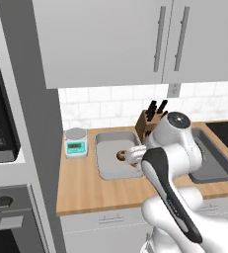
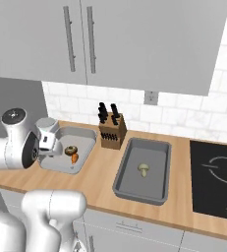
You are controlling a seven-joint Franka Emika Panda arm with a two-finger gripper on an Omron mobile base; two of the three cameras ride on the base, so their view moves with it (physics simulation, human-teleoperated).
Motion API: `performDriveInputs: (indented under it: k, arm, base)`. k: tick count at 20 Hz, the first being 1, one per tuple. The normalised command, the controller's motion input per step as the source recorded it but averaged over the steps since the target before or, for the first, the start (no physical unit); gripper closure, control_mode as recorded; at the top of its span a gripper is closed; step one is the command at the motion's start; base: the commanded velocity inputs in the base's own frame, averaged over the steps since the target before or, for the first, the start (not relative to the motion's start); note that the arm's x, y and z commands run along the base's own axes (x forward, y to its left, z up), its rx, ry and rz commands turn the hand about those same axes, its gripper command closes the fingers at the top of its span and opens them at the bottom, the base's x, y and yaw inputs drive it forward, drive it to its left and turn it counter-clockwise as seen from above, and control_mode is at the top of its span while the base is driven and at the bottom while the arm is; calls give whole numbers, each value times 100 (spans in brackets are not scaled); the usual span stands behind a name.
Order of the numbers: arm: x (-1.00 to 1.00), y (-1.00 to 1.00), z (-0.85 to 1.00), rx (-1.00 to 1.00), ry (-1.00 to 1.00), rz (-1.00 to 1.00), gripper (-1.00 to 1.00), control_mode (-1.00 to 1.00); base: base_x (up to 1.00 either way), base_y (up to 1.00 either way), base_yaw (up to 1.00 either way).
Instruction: Place one mushroom and one chicken drumstick in each tupperware on the nearby counter, to pack two identical lunches.
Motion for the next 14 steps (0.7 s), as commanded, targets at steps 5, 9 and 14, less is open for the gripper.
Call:
performDriveInputs:
  k: [5,9,14]
  arm:
    - [-72,-24,35,0,-11,0,-100,-100]
    - [-49,-47,3,0,-14,0,-100,-100]
    - [-37,-38,-3,1,-8,0,-100,-100]
  base:
    - [0,0,0]
    - [0,0,0]
    - [0,0,0]
